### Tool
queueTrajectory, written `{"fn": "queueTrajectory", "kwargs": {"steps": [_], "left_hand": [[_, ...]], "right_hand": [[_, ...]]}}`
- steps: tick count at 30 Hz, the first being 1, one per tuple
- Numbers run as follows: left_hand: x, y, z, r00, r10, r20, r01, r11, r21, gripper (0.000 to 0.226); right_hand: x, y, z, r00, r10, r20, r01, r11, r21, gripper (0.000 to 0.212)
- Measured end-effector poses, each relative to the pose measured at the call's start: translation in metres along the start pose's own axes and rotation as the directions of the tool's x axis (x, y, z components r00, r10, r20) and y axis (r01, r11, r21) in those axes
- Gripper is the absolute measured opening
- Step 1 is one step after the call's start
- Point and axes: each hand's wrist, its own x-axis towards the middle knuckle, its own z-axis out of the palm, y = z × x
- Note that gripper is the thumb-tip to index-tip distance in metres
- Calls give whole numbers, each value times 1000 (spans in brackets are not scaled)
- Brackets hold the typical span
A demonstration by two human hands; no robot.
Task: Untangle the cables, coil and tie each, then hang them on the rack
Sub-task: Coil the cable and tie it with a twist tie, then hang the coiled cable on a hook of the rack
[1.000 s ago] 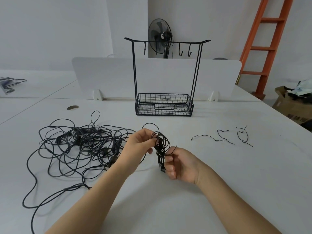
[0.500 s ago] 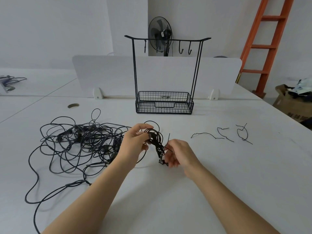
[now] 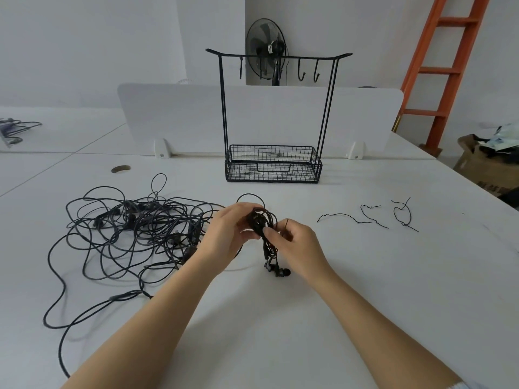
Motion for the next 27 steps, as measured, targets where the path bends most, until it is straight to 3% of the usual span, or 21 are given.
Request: {"fn": "queueTrajectory", "kwargs": {"steps": [4,7,9,11,13,15,21,27], "left_hand": [[0,-3,-2,997,76,18,-78,985,155,22],[6,0,-5,997,78,-17,-75,988,138,29],[12,7,-5,998,70,7,-70,978,197,36],[20,19,-2,997,59,55,-73,952,296,40],[30,36,8,991,75,109,-114,905,411,33],[45,56,21,981,140,133,-187,858,478,22],[104,112,67,948,227,222,-315,762,566,18],[168,135,118,940,234,247,-337,748,572,16]], "right_hand": [[3,0,-3,1000,14,-7,-14,998,54,24],[8,4,-9,997,-4,77,-7,989,150,23],[15,13,-17,991,-38,127,24,994,106,23],[25,28,-27,991,-48,124,69,983,-170,48],[35,46,-38,976,-113,184,198,813,-547,88],[46,63,-47,958,-160,238,278,726,-629,111],[59,74,-55,943,-241,228,329,775,-540,79],[68,80,-62,942,-266,204,334,796,-505,78]]}}
